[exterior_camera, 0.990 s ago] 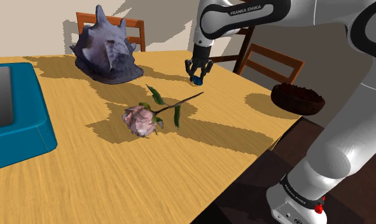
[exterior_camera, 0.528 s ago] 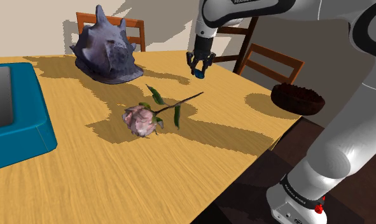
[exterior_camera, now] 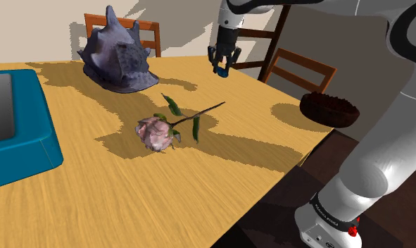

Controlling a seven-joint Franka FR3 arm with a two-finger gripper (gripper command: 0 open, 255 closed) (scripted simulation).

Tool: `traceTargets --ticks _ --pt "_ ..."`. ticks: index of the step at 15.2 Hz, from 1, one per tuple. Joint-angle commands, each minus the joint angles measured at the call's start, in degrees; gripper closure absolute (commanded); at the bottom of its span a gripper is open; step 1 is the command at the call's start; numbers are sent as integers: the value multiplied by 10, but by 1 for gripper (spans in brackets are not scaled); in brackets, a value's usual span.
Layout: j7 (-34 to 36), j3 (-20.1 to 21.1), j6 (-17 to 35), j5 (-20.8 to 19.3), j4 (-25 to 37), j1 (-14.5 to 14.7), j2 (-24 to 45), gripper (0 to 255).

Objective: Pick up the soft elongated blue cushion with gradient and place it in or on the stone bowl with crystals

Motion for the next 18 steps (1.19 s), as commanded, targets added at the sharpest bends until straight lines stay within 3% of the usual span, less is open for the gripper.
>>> traceTargets --ticks 1,15,16,18 --pt "-2 0 -15 1 14 0 -2 255" --pt "-4 3 -132 -7 154 6 24 255" --pt "-4 3 -135 -7 159 7 25 255" --pt "-26 -6 -121 9 98 -9 -25 255"
